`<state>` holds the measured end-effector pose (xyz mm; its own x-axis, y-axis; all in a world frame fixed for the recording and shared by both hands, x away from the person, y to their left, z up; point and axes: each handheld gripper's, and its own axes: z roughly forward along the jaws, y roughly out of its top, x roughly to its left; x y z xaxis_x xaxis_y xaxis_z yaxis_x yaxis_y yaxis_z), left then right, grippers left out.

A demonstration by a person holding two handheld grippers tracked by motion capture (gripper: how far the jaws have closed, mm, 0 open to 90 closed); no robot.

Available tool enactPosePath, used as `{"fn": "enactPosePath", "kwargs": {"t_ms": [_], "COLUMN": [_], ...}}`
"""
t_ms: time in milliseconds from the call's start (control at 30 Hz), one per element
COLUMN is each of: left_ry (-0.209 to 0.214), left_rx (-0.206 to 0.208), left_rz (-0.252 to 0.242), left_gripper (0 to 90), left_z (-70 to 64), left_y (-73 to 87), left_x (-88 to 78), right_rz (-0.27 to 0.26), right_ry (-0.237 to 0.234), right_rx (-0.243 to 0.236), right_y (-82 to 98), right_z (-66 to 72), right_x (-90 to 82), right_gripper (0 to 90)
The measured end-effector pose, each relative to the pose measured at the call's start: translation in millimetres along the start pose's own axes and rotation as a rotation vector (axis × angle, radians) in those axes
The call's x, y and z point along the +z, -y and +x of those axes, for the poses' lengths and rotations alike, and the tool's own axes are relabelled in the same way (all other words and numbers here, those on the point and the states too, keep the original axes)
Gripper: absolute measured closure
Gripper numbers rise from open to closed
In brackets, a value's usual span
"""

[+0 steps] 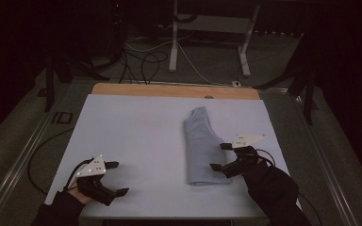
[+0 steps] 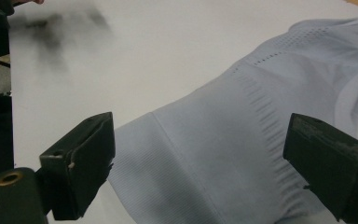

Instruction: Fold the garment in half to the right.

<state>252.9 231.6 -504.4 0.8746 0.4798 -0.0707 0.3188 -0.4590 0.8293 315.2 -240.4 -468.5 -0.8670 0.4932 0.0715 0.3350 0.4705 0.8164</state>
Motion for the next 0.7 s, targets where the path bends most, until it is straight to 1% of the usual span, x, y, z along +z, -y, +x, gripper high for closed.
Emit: {"fn": "enactPosePath", "kwargs": {"t_ms": [100, 133, 167, 233, 333, 400, 433, 500, 567, 633, 700], "left_ry": [-0.003, -0.003, -0.003, -0.002, -0.007, -0.01, -0.011, -0.016, -0.015, -0.017, -0.014], "left_rx": [0.0, -0.001, -0.001, 0.003, 0.0, 0.002, -0.001, -0.006, -0.002, -0.003, -0.002], "left_rz": [-0.002, -0.003, -0.003, -0.003, -0.008, -0.005, -0.005, -0.007, -0.005, -0.004, -0.005], "left_gripper": [0.5, 0.5, 0.5, 0.5, 0.5, 0.5, 0.5, 0.5, 0.5, 0.5, 0.5], "left_z": [0.4, 0.3, 0.3, 0.0, 0.4, 0.8, 1.1, 1.7, 1.4, 1.8, 2.0], "left_y": [0.3, 0.4, 0.4, -0.1, -0.3, 0.0, 0.2, 0.7, 0.8, 1.0, 1.6], "left_x": [-0.8, -1.1, -1.1, -1.8, -2.4, -2.6, -2.7, -3.1, -2.9, -2.8, -2.7], "right_rz": [0.008, 0.004, 0.004, -0.029, -0.047, -0.052, -0.053, -0.054, -0.056, -0.066, -0.06], "right_ry": [0.017, 0.03, 0.03, 0.057, 0.082, 0.086, 0.086, 0.086, 0.087, 0.098, 0.1], "right_rx": [0.0, -0.001, -0.001, -0.007, -0.01, 0.005, 0.006, 0.025, 0.042, 0.059, 0.071], "right_y": [0.3, 0.4, 0.4, 1.9, 5.1, 9.5, 12.7, 17.7, 23.8, 31.0, 36.6], "right_z": [-0.1, 0.6, 0.6, 0.6, 1.2, 1.5, 1.3, 1.1, 1.1, 1.6, 1.2], "right_x": [-2.2, -3.1, -3.1, -6.4, -9.0, -10.5, -11.1, -11.6, -11.9, -12.7, -12.7], "right_gripper": [8.9, 8.9, 8.9, 8.7, 8.7, 8.7, 8.6, 8.6, 8.6, 8.6, 8.6]}}
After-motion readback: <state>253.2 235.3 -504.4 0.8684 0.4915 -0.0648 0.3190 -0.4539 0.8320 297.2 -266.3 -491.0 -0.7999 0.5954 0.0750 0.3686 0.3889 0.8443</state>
